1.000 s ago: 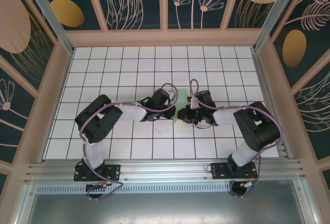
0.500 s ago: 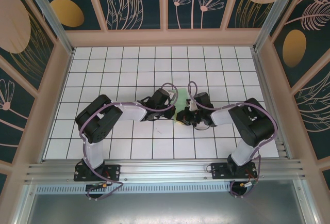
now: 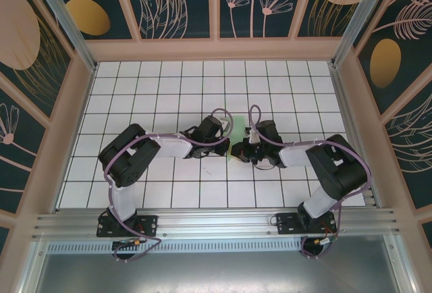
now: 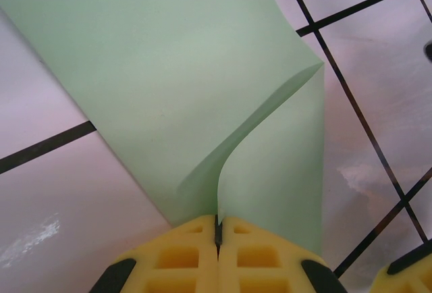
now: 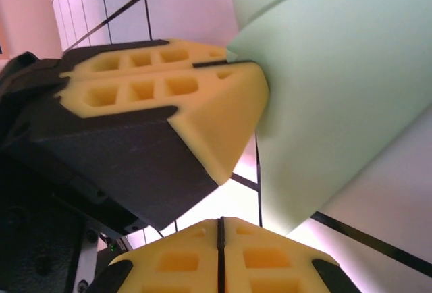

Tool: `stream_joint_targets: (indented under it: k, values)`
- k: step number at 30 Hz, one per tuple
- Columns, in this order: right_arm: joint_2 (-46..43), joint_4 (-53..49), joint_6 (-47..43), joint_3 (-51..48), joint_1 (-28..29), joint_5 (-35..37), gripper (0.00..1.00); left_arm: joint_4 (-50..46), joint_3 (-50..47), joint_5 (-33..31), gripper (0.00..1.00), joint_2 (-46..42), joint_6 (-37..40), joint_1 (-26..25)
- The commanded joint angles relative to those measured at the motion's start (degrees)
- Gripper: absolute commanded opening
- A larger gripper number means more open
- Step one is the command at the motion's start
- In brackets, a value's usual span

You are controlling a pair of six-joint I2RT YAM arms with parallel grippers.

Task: Fold a paper plane with a square sheet of paper (pick it up from the middle)
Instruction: Third fold the triangle at the center of the table.

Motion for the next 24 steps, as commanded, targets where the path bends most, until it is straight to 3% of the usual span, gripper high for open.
stream_joint_targets:
  k: [1, 14, 22, 24]
  values:
    - [1.7, 2.7, 1.5, -0.5, 0.9, -0.2, 0.11, -5.3, -0.2, -2.1, 0.00, 1.4, 1.2, 0.3]
    - [7.7, -4.4, 1.7, 1.3, 2.5, 6.8, 0.08, -5.7, -0.2, -2.0, 0.00, 1.2, 1.1, 0.3]
    - [-4.1, -8.3, -0.3, 2.6, 1.5, 7.4, 0.10, -5.8, -0.2, -2.0, 0.00, 1.1, 0.9, 0.3]
    - [-5.1, -10.5, -1.6, 3.4, -1.5, 7.4, 0.10, -5.9, -0.2, -2.0, 0.00, 1.0, 0.8, 0.3]
